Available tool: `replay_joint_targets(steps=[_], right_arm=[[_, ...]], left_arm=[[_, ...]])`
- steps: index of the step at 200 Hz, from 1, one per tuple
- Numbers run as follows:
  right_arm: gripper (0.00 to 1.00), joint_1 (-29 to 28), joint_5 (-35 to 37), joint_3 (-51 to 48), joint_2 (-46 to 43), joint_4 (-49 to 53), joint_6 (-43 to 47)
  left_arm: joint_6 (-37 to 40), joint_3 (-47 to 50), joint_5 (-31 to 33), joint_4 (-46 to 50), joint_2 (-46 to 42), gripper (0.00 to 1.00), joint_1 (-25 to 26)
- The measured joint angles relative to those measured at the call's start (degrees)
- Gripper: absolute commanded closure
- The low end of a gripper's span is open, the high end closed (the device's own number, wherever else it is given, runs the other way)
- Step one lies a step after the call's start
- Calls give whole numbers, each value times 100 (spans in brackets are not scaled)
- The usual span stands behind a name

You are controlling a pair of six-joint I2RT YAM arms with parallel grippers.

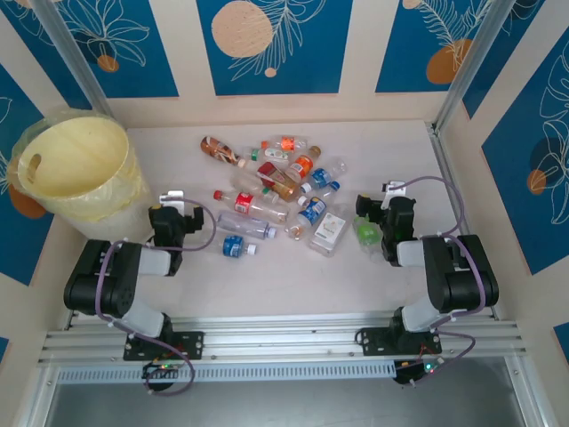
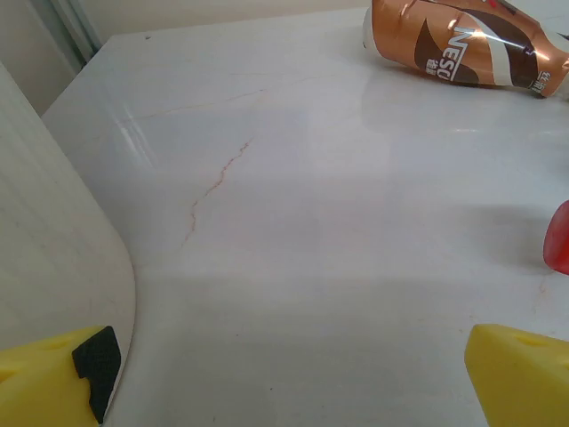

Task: Put the plastic bottles in the bin

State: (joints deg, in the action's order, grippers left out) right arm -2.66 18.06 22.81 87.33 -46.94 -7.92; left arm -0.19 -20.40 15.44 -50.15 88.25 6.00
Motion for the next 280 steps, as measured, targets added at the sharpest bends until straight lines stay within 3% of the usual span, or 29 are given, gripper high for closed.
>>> replay_joint_targets(steps=[191, 244, 280], right_arm=[[0, 55, -22, -4, 0, -2, -22], [0, 0, -44, -31, -101, 79, 4], [0, -131, -129, 400, -748, 1290, 111]], left_arm=[[81, -13, -286, 48, -7, 0, 0], [76, -315, -299, 1080, -857, 0, 0], [-153, -841, -122, 2035, -1272, 0, 13]])
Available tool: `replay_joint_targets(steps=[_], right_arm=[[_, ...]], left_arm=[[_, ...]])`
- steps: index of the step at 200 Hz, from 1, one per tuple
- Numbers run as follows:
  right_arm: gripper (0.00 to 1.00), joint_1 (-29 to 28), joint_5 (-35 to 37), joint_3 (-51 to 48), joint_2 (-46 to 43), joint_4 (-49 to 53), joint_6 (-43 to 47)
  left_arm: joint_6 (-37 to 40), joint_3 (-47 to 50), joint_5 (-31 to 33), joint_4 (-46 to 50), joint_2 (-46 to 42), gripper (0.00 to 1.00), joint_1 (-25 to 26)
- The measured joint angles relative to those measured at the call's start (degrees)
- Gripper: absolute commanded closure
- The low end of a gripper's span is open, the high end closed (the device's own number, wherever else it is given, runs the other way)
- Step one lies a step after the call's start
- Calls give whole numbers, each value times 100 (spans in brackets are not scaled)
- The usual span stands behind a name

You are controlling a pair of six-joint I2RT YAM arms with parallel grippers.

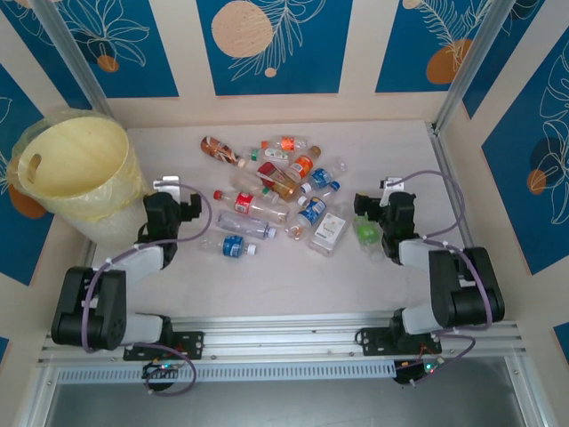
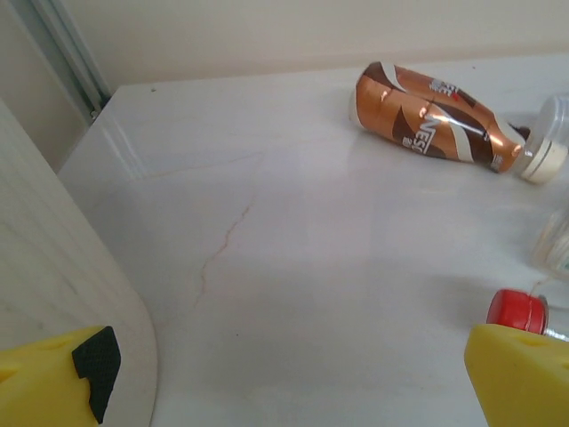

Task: Put the plastic bottles in the bin

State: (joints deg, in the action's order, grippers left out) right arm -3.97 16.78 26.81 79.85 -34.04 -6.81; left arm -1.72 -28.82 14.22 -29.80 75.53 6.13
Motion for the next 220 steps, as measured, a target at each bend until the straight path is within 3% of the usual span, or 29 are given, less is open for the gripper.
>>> replay_joint_targets(steps=[51, 83, 111, 156, 220], right_arm=[[0, -94, -42, 1172, -984, 2479, -492], [0, -98, -26, 1956, -903, 4406, -1108], [0, -136, -293, 2251, -542, 5501, -1381], [1, -229, -466, 2745, 369, 6537, -1425], [5, -236, -350, 3154, 1222, 6900, -1429]], left_arm=[[-1056, -448, -308, 1200, -380, 0, 101], [-1860, -743, -916, 1947, -411, 0, 116], [-2317, -933, -1368, 2162, -444, 0, 125], [-3359, -927, -1742, 2229, -612, 0, 129], [-4385, -662, -2371, 2334, -636, 0, 470]])
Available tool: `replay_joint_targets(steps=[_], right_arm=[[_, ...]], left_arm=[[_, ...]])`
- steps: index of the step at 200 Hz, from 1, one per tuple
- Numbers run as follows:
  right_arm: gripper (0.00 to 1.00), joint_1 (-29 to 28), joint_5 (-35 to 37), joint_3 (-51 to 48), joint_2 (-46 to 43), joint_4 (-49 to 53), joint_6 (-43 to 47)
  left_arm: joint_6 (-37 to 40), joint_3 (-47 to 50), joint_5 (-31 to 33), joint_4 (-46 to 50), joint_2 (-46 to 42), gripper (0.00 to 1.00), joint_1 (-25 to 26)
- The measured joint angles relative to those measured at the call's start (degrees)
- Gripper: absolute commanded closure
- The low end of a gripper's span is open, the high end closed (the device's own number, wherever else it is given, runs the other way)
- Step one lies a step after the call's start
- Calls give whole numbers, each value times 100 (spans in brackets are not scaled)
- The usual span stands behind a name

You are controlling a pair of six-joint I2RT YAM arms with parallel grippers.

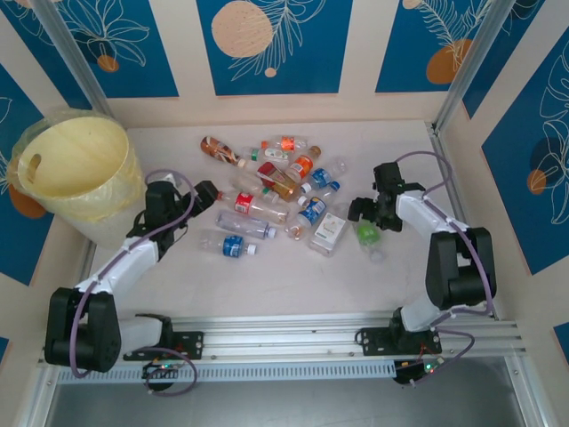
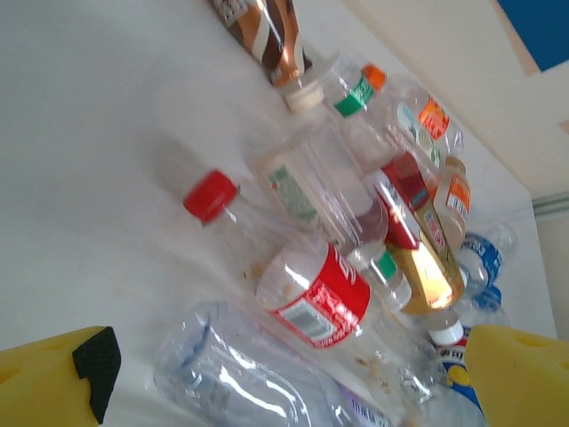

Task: Put the plastic bottles in the bin

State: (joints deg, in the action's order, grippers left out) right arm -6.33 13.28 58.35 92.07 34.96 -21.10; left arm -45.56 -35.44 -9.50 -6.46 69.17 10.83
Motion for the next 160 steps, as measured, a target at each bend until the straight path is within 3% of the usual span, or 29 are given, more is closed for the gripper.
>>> replay_joint_targets(steps=[63, 119, 160], right_arm=[[11, 229, 354, 284, 398, 216, -337], [28, 208, 304, 645, 1047, 245, -481], [38, 184, 627, 472, 780, 42, -597]], left_arm=[[-192, 92, -13, 184, -129, 0, 439], [15, -4, 9, 284, 22, 0, 505], [240, -286, -7, 317, 236, 0, 568]])
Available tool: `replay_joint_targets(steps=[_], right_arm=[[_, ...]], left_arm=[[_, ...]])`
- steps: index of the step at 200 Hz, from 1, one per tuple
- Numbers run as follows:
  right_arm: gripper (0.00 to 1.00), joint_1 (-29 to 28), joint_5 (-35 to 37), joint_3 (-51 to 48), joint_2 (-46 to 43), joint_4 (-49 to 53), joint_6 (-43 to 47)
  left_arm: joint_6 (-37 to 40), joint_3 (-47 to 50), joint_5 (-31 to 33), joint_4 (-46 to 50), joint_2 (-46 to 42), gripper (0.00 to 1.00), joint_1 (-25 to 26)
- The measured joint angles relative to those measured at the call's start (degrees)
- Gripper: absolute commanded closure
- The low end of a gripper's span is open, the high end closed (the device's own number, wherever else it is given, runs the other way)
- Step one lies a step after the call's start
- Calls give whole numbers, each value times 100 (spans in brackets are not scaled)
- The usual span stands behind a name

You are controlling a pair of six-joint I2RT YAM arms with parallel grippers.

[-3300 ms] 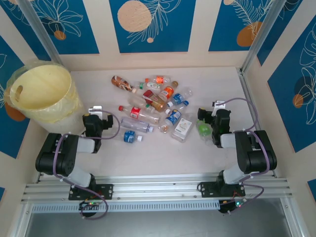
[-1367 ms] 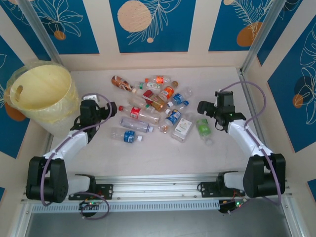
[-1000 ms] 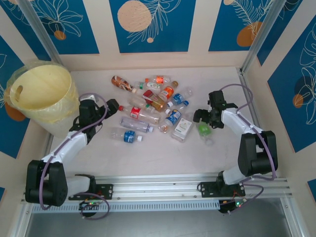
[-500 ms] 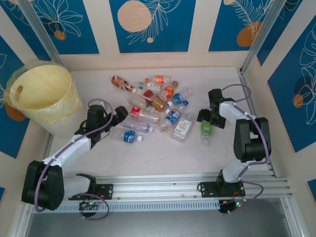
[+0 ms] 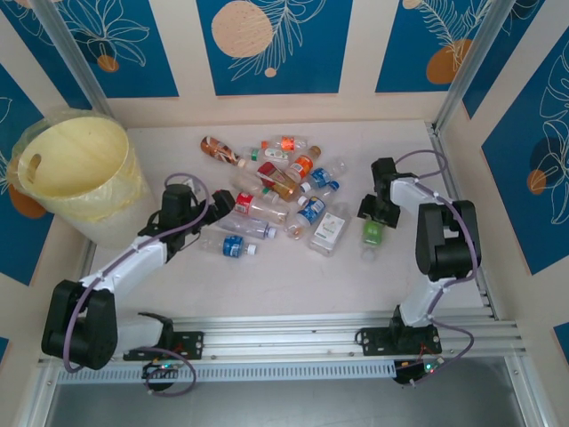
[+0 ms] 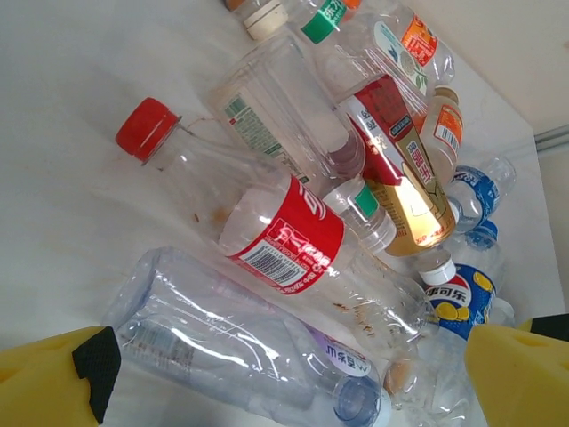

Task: Put the plastic bottles in the bin

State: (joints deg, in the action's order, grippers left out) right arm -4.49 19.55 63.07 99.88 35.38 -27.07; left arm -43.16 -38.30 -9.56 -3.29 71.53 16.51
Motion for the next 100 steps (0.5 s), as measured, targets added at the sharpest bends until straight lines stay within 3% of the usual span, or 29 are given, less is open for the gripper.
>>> replay_joint_targets(steps=[42, 100], right_arm=[[45, -70, 192, -901, -1443, -529, 28], [51, -479, -280, -1738, -3209, -1419, -181]], left_arm=[[24, -450, -166, 304, 223, 0, 481], [96, -457, -857, 396, 645, 0, 1331]])
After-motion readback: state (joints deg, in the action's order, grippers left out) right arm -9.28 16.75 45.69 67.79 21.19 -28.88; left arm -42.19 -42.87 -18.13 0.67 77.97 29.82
